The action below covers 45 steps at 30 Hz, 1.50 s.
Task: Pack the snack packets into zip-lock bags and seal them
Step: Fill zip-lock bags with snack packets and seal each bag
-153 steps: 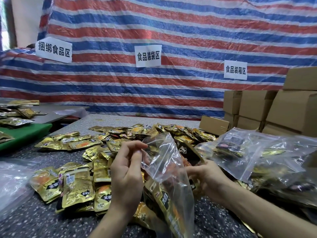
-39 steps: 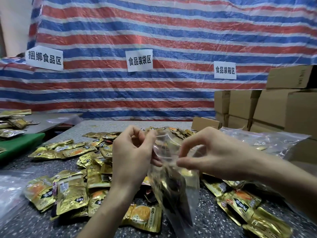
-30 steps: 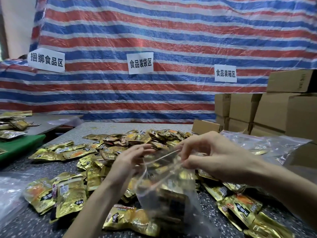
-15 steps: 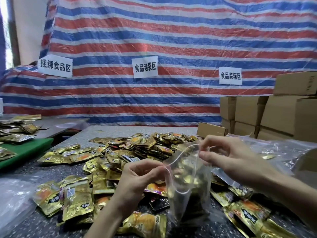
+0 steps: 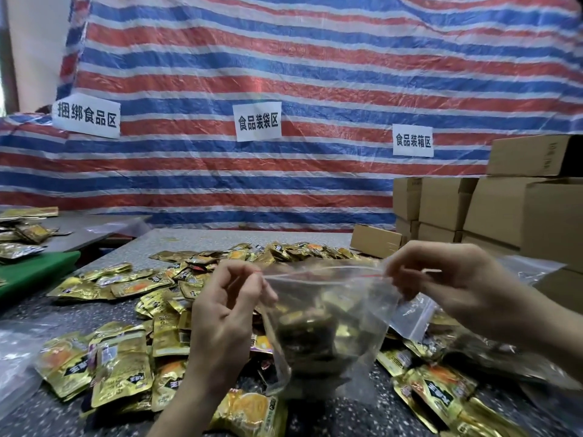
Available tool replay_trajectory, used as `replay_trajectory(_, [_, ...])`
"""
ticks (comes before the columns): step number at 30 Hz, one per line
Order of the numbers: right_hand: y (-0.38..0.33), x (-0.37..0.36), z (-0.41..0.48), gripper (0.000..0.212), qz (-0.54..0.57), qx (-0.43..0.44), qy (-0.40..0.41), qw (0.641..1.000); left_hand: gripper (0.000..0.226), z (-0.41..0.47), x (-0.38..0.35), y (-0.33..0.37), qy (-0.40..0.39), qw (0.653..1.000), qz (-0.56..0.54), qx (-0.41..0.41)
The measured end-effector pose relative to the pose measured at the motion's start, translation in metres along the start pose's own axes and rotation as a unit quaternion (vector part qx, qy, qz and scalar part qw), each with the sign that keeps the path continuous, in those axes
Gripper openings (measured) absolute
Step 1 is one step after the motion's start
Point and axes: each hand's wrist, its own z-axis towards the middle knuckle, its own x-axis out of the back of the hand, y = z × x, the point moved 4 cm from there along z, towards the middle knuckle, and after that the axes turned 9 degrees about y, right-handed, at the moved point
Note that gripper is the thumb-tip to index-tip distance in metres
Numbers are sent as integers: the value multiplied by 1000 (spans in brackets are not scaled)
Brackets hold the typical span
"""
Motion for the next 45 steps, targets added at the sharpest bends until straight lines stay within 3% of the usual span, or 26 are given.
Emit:
replay_trajectory(6, [-5, 15, 12, 25, 119, 79, 85, 986, 12, 1, -2, 11, 29, 999, -27, -29])
replay_trajectory(10, [3, 8, 10, 28, 14, 117, 95, 989, 18, -3, -8, 7, 29, 999, -13, -17])
replay_trajectory(13, [13, 0, 5, 40, -23, 69, 87, 994, 18, -11, -11, -3, 19, 999, -5, 44])
replay_trajectory(17, [8, -1, 6, 9, -57, 10, 69, 996, 13, -17, -16, 1, -5, 999, 22, 36])
replay_trajectory(20, [-12, -10, 19, 41, -126, 44, 74, 988, 11, -18, -20, 9, -29, 999, 4, 15])
replay_trajectory(22, [-29, -27, 31, 45, -131, 80, 25, 988, 9, -19, -22, 14, -33, 999, 2, -5])
replay_trajectory(26, [-52, -64, 54, 35, 3, 86, -172, 981, 9, -18, -22, 23, -40, 998, 16, -41])
replay_trajectory(31, [-54, -71, 68, 9, 98, 74, -155, 980, 7, -14, -12, 28, -28, 993, 57, -100])
replay_trajectory(36, [-58, -73, 65, 8, 39, 119, -172, 977, 10, -15, -11, 29, -19, 991, 70, -112])
replay_trajectory(42, [-59, -76, 56, 3, -70, 145, -161, 974, 11, -15, -11, 26, -24, 996, 61, -63])
replay_trajectory(45, [-59, -78, 53, 3, -102, 146, -160, 971, 9, -16, -13, 28, -37, 992, 77, -97])
